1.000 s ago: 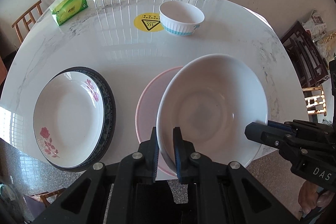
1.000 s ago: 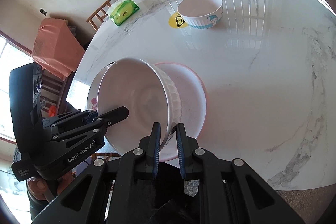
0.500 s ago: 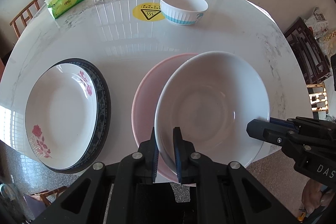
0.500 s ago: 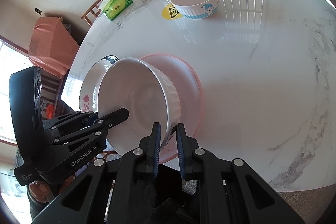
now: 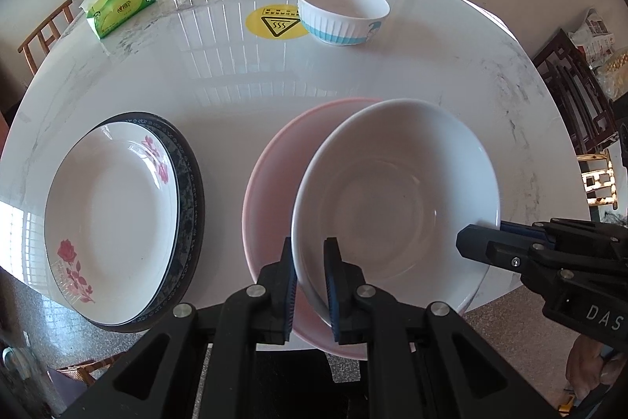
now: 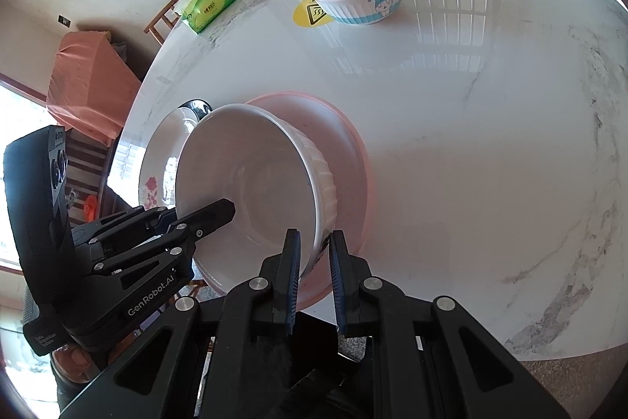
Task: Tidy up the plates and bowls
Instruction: 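Carry the 'Rabbit' bowl over the pink bowl, lower it inside, release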
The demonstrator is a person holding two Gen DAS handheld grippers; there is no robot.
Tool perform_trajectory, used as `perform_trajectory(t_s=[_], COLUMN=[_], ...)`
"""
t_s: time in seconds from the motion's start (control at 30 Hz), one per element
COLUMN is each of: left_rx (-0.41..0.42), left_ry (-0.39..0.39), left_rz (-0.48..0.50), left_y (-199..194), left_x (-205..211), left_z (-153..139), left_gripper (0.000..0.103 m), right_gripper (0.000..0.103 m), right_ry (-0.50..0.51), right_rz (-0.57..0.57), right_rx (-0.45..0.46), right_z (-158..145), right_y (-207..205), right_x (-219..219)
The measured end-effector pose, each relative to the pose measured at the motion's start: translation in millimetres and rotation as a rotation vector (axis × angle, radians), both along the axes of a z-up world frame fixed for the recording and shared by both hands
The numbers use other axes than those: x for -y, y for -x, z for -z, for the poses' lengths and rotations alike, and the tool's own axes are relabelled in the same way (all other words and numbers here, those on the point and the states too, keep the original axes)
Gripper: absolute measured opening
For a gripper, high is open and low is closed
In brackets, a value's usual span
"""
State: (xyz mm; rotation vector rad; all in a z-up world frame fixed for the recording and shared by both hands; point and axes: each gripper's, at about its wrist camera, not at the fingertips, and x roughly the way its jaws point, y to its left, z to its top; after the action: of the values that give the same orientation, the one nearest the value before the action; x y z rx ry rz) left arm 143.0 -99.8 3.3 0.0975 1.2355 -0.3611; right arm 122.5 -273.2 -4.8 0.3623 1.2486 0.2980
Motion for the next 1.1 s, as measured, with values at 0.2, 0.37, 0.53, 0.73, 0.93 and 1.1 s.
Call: perform_trajectory(t_s=[0.2,0.37,0.53,0.73,0.93,1.1], left_rx=[0.014,0.042,0.073,0.088,0.108,0.114], left_ry=[-0.012,-0.038,-0.063,-0.078,-0.090,-0.086], left_rz=[0.006,0.021,0.037,0.050,0.060,0.061], left_y=[0.4,1.5,5.2,6.2,7.8,8.5], left_x=[1.6,4.9,8.9,12.4,14.2,13.5], left_z=[2.7,4.8,6.3,9.1,10.0,10.0], left_gripper=[0.013,0.014,0.016,0.021,0.023,0.024], right_gripper=[0.015,0.015,0.015,0.015,0.017,0.017], right_ry=[-0.002,-0.005,-0.009,-0.013,-0.017,-0.027], right_rz=[0.006,0.011,0.014,0.018,0.020,0.022], right_rx=[0.001,0.002,0.003,0.009,0.012,0.013], right_z=[0.6,0.8,0.9,0.7,0.2,0.0], right_y=[0.9,1.6,1.7,2.2,3.0,3.4], right_x=[0.0,-0.1,0.3,0.7,0.2,1.5])
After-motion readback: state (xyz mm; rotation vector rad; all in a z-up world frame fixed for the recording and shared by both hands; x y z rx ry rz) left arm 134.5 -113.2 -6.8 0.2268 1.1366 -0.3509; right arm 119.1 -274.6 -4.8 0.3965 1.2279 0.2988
